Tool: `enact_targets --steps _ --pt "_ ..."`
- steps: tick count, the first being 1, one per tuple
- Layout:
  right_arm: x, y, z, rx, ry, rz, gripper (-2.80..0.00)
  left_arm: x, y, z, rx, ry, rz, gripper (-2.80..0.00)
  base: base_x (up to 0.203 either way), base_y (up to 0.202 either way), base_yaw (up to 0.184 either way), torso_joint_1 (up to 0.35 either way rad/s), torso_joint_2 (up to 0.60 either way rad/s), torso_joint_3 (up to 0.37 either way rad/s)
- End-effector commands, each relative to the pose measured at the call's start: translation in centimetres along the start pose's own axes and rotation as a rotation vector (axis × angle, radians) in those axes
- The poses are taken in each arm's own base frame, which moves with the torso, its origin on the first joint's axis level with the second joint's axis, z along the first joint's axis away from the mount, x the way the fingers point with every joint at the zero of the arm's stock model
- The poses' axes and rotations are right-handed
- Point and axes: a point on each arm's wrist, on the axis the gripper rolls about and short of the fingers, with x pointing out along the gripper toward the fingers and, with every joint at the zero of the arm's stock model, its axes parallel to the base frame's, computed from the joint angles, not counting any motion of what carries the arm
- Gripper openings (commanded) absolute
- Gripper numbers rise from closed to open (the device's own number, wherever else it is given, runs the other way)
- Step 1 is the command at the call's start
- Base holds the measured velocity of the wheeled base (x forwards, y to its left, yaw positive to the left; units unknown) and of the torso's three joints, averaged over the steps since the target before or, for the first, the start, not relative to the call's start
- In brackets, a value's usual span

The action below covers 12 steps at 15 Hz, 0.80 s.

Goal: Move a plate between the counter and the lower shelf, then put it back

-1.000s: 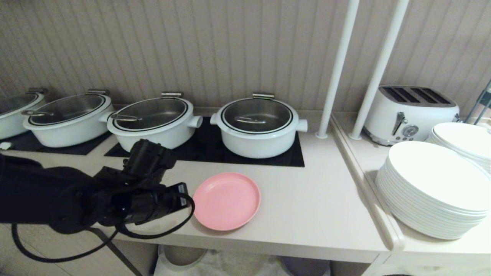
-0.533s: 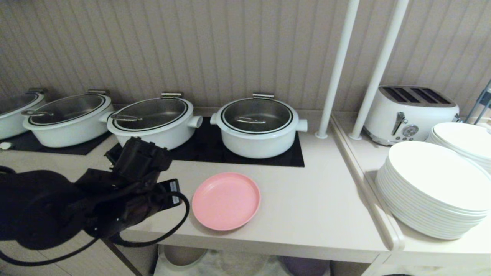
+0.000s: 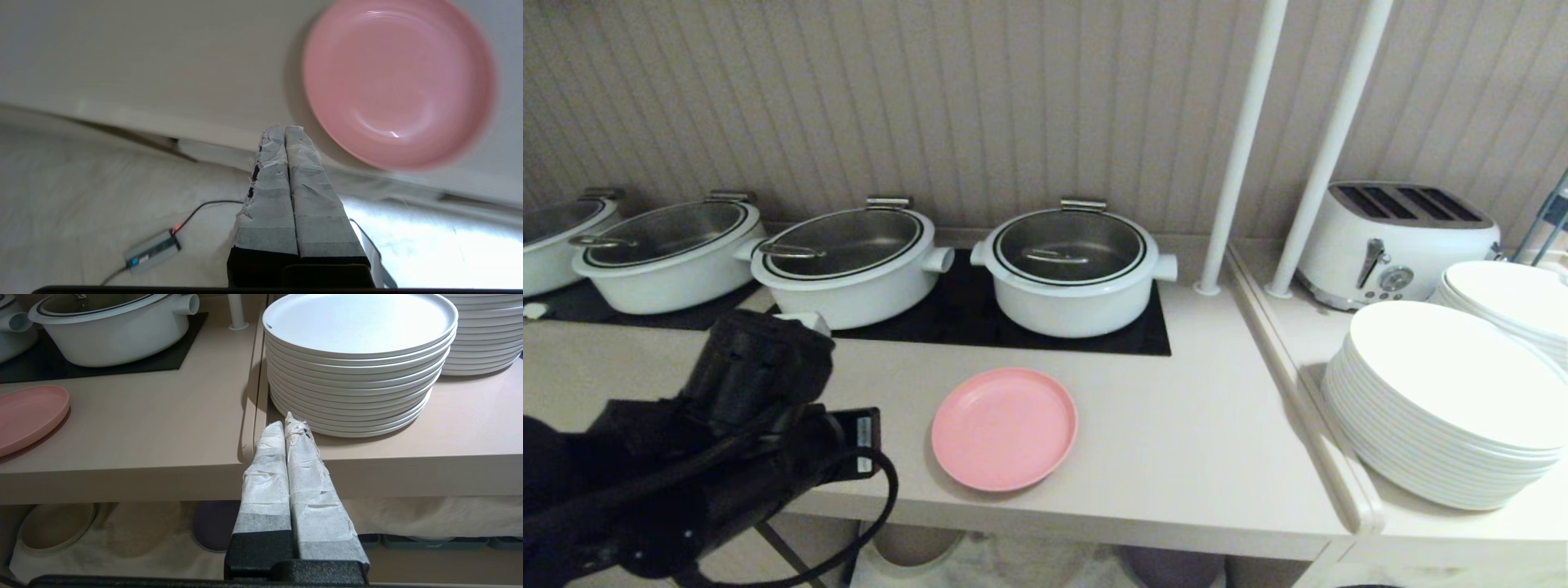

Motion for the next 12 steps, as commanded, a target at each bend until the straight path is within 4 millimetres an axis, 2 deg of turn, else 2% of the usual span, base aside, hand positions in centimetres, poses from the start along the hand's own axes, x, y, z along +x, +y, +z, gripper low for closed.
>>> enact_targets --steps 1,4,6,8,12 --pt "0.0 0.0 0.0 0.001 0.0 0.0 -2.8 -3.1 2.1 0.6 0.001 -0.07 -0.097 -2.8 0.0 0.0 0.0 0.0 0.0 0.0" --pt "0.0 0.0 0.0 0.001 0.0 0.0 -2.8 -5.4 6.1 0.6 0.055 -0.166 -0.186 -2.8 0.0 0.0 0.0 0.0 0.0 0.0" --pt "0.0 0.0 0.0 0.001 0.0 0.0 -2.8 -7.7 7.5 -0.4 0.109 -0.259 -0.282 -2.8 0.0 0.0 0.0 0.0 0.0 0.0" --pt "0.0 0.0 0.0 0.001 0.0 0.0 -2.8 -9.7 8.8 -2.6 0.186 -0.339 -0.338 -2.8 0.0 0.0 0.0 0.0 0.0 0.0" --pt "0.0 0.0 0.0 0.001 0.0 0.0 -2.8 -11.4 11.0 -7.2 0.296 -0.446 -0.345 -2.8 0.0 0.0 0.0 0.0 0.0 0.0"
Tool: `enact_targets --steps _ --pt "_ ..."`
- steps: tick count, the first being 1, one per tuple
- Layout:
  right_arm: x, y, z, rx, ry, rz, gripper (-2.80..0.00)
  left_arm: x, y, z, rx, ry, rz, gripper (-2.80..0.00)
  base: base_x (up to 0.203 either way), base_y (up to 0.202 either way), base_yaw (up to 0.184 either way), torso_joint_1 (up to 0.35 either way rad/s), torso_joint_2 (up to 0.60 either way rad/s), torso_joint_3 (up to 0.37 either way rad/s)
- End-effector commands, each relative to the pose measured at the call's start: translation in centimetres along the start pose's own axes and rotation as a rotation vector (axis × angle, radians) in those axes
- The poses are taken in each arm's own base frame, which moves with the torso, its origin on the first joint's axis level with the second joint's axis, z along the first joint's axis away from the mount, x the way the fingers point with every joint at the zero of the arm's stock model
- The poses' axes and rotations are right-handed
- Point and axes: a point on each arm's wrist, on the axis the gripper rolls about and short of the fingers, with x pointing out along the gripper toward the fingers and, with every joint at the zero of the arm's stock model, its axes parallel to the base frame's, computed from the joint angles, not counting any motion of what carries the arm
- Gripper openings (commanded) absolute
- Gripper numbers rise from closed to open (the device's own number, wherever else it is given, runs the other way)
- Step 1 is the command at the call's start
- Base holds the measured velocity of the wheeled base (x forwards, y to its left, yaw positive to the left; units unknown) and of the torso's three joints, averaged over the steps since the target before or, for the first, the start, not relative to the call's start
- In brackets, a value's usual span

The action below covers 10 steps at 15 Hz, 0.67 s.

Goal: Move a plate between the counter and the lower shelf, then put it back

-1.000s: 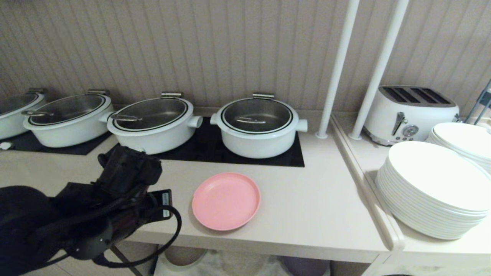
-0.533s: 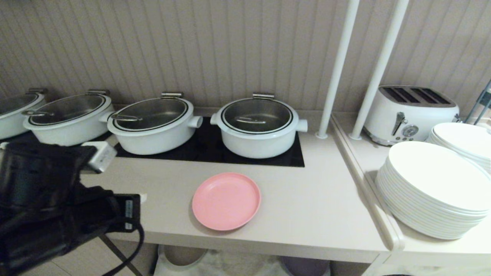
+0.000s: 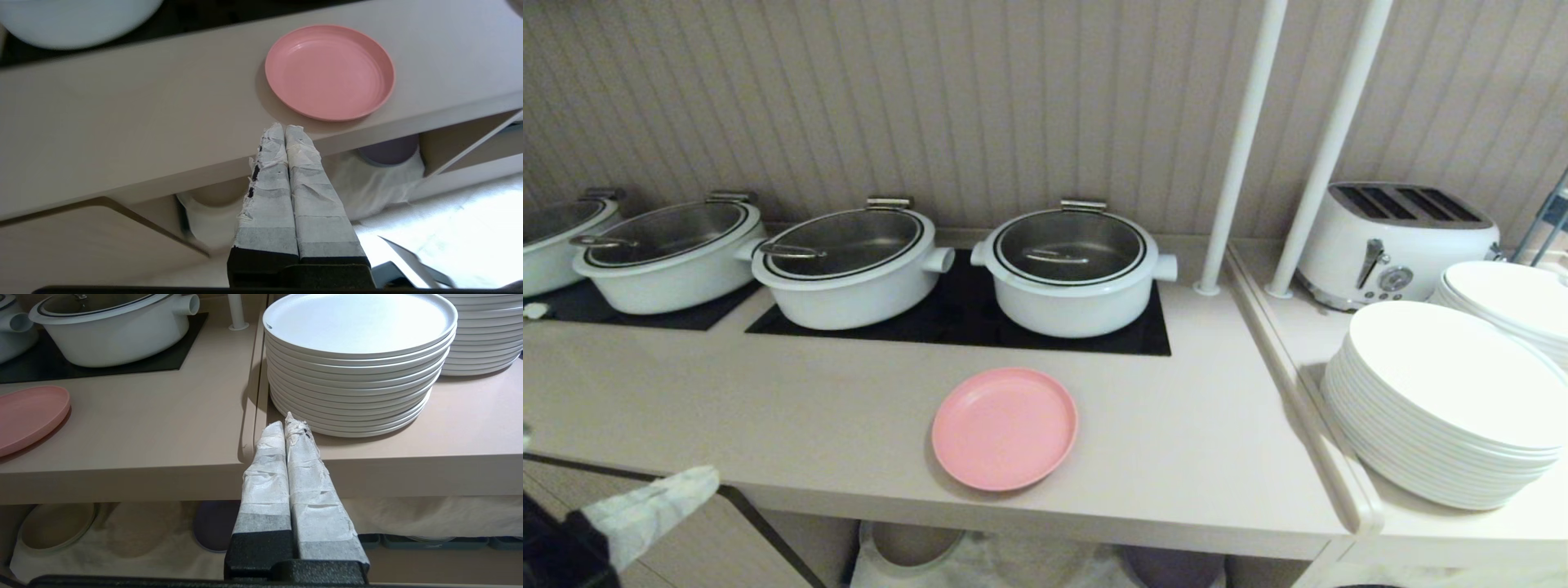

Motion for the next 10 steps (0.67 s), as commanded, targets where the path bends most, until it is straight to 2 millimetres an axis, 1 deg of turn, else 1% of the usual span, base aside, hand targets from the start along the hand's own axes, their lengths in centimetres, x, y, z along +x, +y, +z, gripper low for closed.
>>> enact_targets --steps 1,3,6,8,10 --pt "0.0 0.0 0.0 0.0 0.0 0.0 -2.8 -3.2 -1.0 -2.1 0.046 -0.128 -0.011 -2.8 0.0 0.0 0.0 0.0 0.0 0.0" --pt "0.0 0.0 0.0 0.0 0.0 0.0 -2.8 -4.7 -2.0 -4.1 0.076 -0.173 -0.021 -2.8 0.0 0.0 0.0 0.0 0.0 0.0" --pt "0.0 0.0 0.0 0.0 0.0 0.0 -2.8 -5.4 -2.5 -7.4 0.102 -0.191 -0.006 -2.8 0.0 0.0 0.0 0.0 0.0 0.0" --pt "0.0 0.0 0.0 0.0 0.0 0.0 -2.8 -5.3 -2.6 -8.9 0.095 -0.181 0.049 -2.8 0.0 0.0 0.0 0.0 0.0 0.0" --pt "0.0 0.0 0.0 0.0 0.0 0.0 -2.8 -5.5 -2.7 -9.6 0.091 -0.213 0.088 -2.8 0.0 0.0 0.0 0.0 0.0 0.0"
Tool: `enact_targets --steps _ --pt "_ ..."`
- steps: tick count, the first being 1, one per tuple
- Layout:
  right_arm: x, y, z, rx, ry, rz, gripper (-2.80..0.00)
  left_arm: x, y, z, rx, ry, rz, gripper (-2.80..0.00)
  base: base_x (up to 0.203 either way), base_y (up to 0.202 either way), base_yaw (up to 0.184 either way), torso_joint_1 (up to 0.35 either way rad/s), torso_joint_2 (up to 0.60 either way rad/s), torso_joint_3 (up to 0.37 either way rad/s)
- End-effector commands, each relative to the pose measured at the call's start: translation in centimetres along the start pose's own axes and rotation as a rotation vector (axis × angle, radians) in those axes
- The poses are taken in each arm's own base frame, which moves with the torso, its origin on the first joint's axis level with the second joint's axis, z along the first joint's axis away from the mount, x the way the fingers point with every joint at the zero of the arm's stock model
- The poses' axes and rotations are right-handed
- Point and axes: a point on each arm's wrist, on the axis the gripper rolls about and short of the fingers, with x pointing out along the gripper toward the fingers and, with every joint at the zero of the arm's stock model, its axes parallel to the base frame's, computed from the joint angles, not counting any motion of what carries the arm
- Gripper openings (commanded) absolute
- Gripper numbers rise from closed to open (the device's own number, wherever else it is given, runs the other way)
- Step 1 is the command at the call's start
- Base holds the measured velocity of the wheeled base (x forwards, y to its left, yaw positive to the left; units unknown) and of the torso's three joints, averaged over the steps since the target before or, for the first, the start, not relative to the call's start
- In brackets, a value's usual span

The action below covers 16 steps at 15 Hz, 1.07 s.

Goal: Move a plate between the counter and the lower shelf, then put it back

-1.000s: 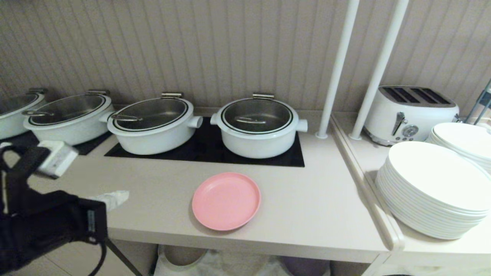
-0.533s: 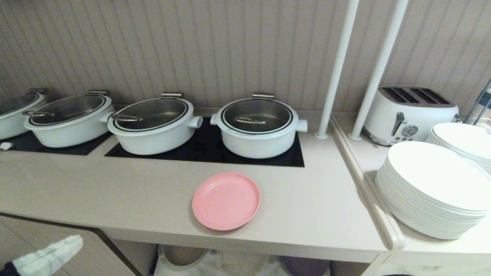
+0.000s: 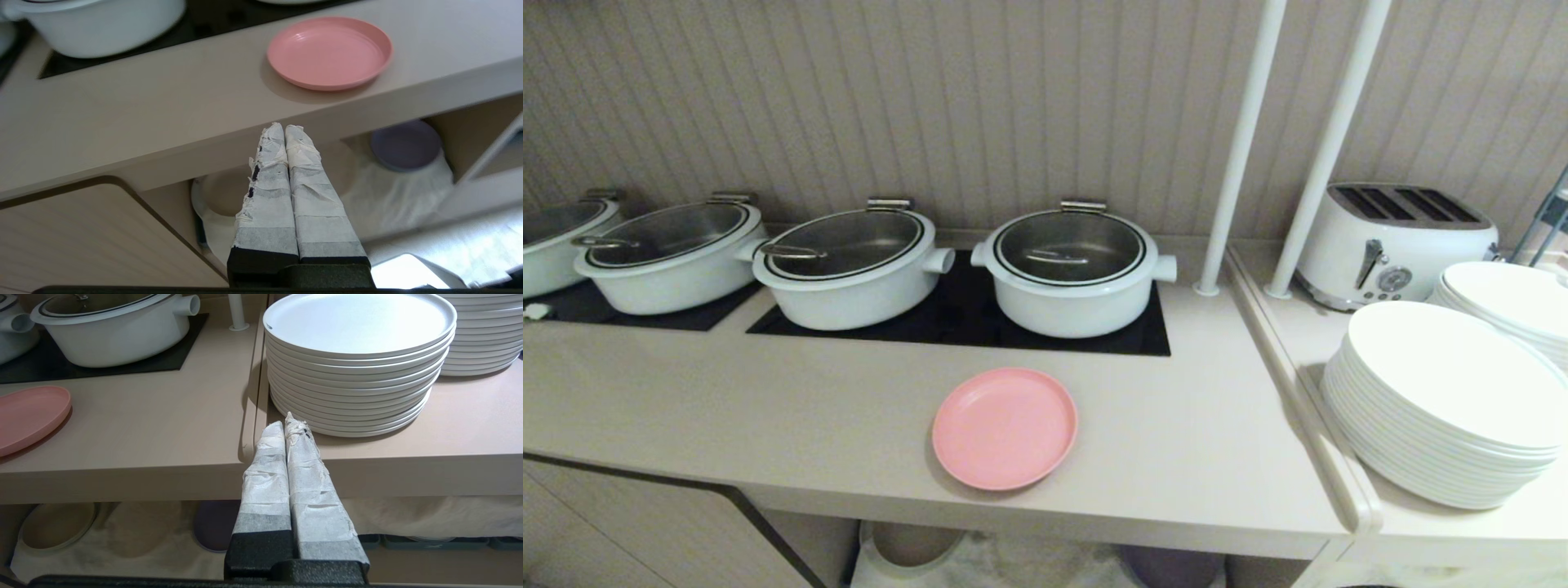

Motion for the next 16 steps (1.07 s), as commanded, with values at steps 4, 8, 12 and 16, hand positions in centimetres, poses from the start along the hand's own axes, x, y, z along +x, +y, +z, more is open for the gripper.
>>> enact_targets --steps 4,8,12,16 --pt "0.0 0.0 0.0 0.001 0.0 0.0 -2.8 -1.1 -0.3 -1.1 0.026 -0.094 0.153 -2.8 0.0 0.0 0.0 0.0 0.0 0.0" --pt "0.0 0.0 0.0 0.001 0.0 0.0 -2.8 -1.4 -0.3 -2.3 0.023 -0.118 0.281 -2.8 0.0 0.0 0.0 0.0 0.0 0.0" --pt "0.0 0.0 0.0 0.001 0.0 0.0 -2.8 -1.4 -0.3 -2.3 0.014 -0.125 0.291 -2.8 0.0 0.0 0.0 0.0 0.0 0.0" --pt "0.0 0.0 0.0 0.001 0.0 0.0 -2.8 -1.3 -0.3 -2.6 -0.082 -0.111 0.289 -2.8 0.0 0.0 0.0 0.0 0.0 0.0"
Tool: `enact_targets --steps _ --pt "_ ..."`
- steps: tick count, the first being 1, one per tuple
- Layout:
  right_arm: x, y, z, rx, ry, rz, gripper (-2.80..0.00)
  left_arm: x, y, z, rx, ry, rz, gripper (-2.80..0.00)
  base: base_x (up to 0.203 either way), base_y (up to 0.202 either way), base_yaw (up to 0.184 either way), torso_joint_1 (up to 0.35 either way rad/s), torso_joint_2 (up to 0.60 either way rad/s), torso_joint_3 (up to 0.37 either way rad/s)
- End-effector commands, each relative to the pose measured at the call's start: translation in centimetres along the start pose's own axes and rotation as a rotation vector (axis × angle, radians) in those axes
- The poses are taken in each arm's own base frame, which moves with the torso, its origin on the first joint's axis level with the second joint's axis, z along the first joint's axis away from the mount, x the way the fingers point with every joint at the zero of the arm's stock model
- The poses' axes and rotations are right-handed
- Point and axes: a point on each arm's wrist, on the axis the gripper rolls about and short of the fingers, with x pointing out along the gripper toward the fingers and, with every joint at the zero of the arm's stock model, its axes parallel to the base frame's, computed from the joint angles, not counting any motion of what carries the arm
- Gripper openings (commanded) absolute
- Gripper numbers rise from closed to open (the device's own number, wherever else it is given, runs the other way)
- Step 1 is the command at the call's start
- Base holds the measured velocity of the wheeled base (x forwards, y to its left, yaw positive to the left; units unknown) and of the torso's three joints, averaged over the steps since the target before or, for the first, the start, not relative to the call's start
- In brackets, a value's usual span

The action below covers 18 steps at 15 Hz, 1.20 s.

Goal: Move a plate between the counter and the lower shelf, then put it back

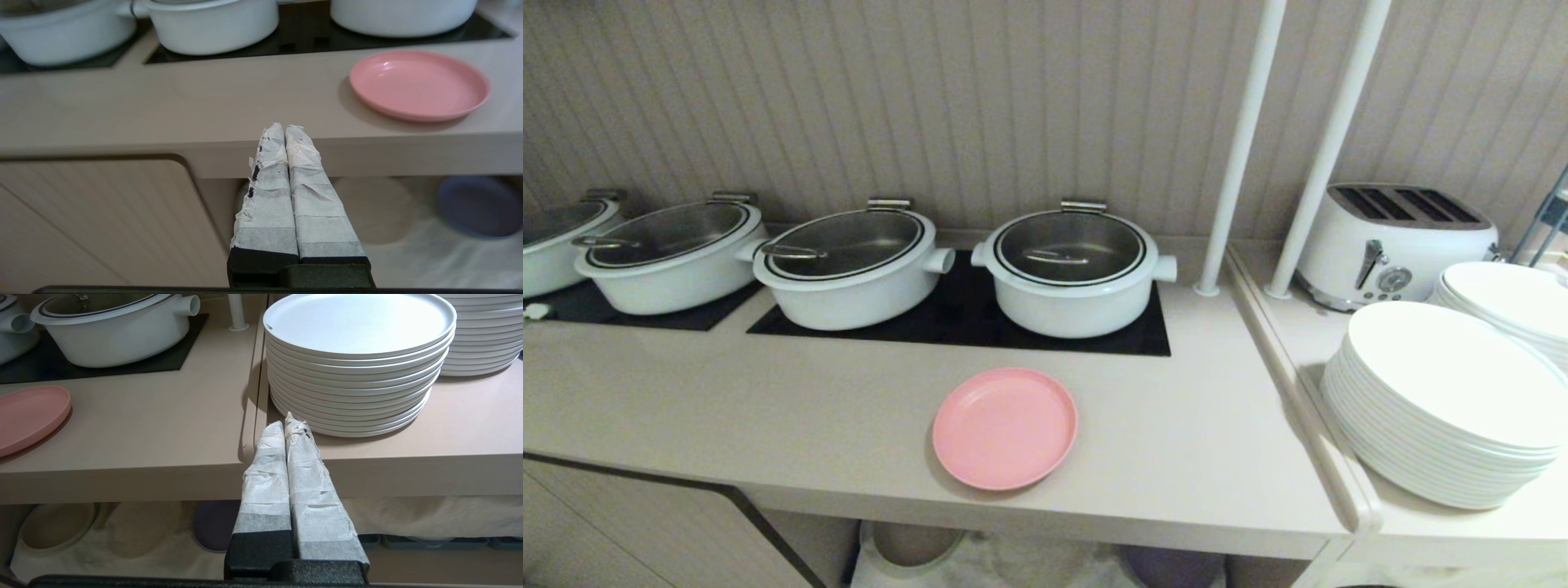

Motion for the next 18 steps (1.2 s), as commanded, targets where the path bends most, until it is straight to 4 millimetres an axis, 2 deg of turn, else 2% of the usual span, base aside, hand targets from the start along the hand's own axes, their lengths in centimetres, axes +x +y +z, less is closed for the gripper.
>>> enact_targets --steps 1,18 --pt "0.0 0.0 0.0 0.0 0.0 0.0 -2.8 -0.01 0.0 -0.02 -0.018 0.0 0.002 -2.8 0.0 0.0 0.0 0.0 0.0 0.0" --pt "0.0 0.0 0.0 0.0 0.0 0.0 -2.8 -0.01 0.0 -0.04 -0.019 0.001 0.003 -2.8 0.0 0.0 0.0 0.0 0.0 0.0"
